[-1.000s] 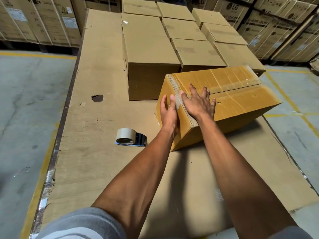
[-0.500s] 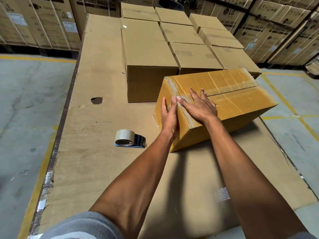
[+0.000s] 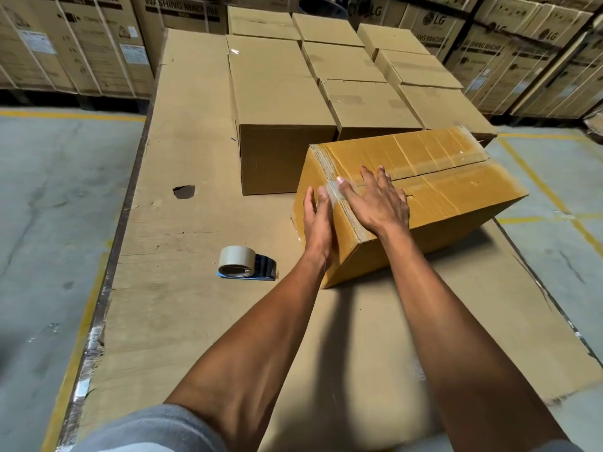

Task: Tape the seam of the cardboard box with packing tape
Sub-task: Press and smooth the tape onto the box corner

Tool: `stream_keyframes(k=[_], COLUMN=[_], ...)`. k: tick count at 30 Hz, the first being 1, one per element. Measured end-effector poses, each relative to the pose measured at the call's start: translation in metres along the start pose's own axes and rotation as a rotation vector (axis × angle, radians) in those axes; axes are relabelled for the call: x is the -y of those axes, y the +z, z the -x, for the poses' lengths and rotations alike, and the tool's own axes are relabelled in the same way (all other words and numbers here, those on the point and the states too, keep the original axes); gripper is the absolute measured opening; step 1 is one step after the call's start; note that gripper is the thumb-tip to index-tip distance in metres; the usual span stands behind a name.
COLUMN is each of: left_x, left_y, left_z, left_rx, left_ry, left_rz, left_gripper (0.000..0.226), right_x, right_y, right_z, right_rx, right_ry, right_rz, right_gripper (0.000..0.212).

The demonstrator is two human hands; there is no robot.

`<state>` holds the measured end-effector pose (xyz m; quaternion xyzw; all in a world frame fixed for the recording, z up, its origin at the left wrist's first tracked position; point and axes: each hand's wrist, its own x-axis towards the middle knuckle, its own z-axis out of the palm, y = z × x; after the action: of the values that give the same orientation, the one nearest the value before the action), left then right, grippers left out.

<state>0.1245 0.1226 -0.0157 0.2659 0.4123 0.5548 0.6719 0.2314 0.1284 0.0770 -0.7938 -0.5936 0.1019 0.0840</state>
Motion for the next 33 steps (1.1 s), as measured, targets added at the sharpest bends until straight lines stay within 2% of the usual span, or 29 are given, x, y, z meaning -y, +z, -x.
stream_keyframes(k=[1,3,9,13,15,17,19,20,22,25,27,31,33], left_x=[0.0,0.002,0.003,0.002,0.002,0.002,0.0,0.0,0.0,0.005,0.012,0.026,0.026], left_y=[0.002,0.005,0.008,0.008,0.006,0.002,0.004,0.005,0.007,0.005,0.003,-0.005,-0.008], left_z=[0.003,0.009,0.008,0.006,0.007,0.011,0.016,0.017,0.017,0.011,0.006,-0.006,-0.016], left_rx=[0.021,0.031,-0.047,-0.062,-0.061,-0.037,0.006,0.017,0.01,-0.03,-0.065,-0.121,-0.13], left_ry=[-0.007,-0.005,0.031,0.043,0.042,0.044,0.04,0.036,0.024,0.04,0.041,0.06,0.049], left_rz=[-0.001,-0.014,0.008,-0.01,-0.013,-0.015,0.007,0.018,0.023,0.011,-0.006,-0.076,-0.063], left_gripper=[0.085,0.09,0.061,0.053,0.05,0.053,0.062,0.065,0.064,0.053,0.046,0.038,0.026], right_x=[0.001,0.001,-0.001,-0.003,-0.003,-0.002,-0.002,-0.002,-0.003,-0.003,-0.002,-0.004,-0.003], right_y=[0.0,0.001,0.005,0.005,0.003,0.001,0.001,0.001,0.002,0.003,0.005,0.006,0.004], right_z=[0.002,0.003,-0.005,-0.007,-0.002,0.002,0.005,0.005,0.004,-0.002,-0.004,-0.007,-0.008], right_rx=[-0.004,-0.019,-0.004,-0.027,-0.016,-0.005,-0.003,-0.001,0.006,0.0,-0.004,-0.024,-0.032], right_ry=[0.009,0.019,-0.015,-0.025,-0.012,-0.008,-0.007,-0.011,-0.02,-0.033,-0.051,-0.057,0.005], right_rz=[0.009,0.029,0.025,0.006,0.0,-0.001,0.009,0.015,0.021,0.015,0.011,-0.003,-0.027], right_gripper=[0.099,0.101,0.063,0.058,0.071,0.1,0.118,0.117,0.102,0.074,0.063,0.061,0.069])
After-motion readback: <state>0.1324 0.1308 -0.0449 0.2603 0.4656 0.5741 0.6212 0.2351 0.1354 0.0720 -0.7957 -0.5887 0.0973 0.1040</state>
